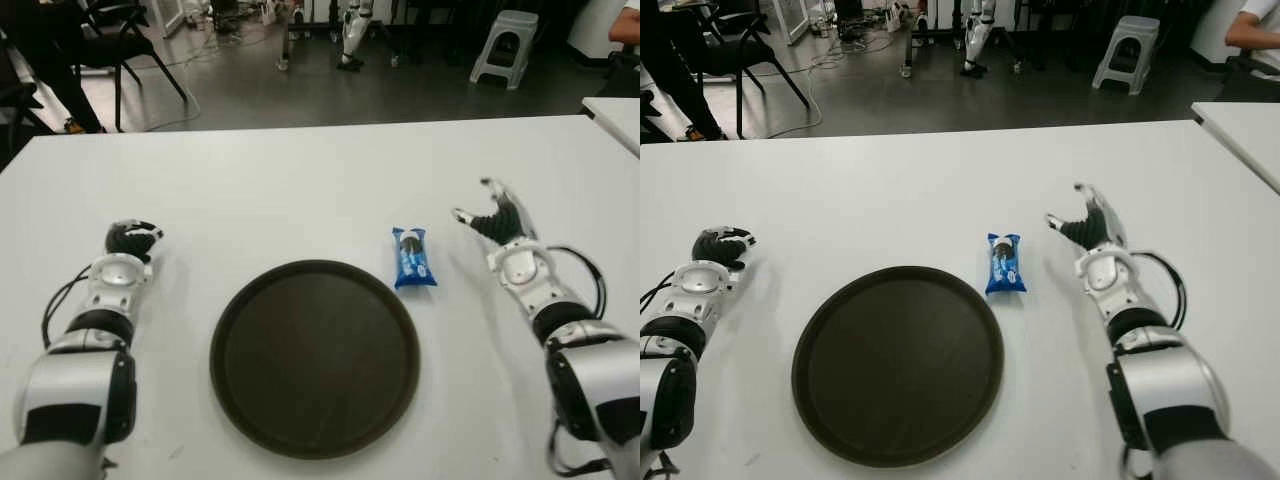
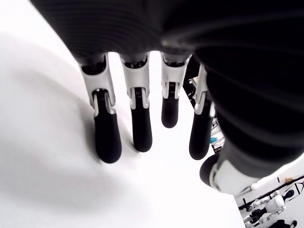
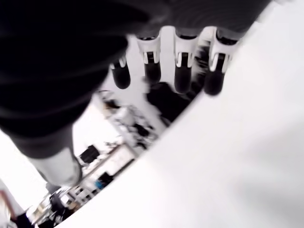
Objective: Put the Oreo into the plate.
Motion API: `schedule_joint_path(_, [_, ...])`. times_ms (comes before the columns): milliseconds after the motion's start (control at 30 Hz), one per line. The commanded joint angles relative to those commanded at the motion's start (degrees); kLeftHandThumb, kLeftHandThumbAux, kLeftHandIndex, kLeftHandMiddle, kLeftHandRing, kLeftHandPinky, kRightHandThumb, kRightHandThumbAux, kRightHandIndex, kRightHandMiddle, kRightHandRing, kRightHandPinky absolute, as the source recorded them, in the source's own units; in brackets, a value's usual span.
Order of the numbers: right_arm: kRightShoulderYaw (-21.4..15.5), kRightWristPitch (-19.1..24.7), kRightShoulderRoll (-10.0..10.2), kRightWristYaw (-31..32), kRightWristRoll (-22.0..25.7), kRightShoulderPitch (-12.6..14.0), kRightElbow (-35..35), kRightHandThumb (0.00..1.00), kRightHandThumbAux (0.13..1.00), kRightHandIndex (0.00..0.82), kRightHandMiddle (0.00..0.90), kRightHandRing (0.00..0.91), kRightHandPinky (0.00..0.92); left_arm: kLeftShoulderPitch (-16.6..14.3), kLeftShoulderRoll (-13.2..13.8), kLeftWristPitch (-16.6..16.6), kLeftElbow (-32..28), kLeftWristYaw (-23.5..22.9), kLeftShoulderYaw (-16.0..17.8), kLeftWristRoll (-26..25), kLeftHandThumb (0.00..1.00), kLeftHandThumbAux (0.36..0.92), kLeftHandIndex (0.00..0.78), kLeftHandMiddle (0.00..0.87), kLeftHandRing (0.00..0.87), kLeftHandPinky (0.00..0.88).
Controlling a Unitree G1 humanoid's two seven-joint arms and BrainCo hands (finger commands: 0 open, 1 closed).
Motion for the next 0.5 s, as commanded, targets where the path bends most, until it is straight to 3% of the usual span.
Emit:
schedule_joint_path(267, [3.8,-4.6,-1.4,0.5,-2.8,-1.1,-0.2,0.406,0.576,0.000,0.001,0.001,0.028,0.2,0.0,-0.4,0.0,0.3,-0.2,0.2,0.677,0.720,0.401,0.171,0.172,0.155])
schedule_joint_path(500, [6.4,-6.5,-2.3,0.2,-4.8,-1.7,-0.1,0.360,0.535,0.000,0.000,0.000,0.032,0.3,0.1,-0.7,-0.1,0.4,-0.2,0.2,0.684,0.717,0.406,0.187,0.186,0.174])
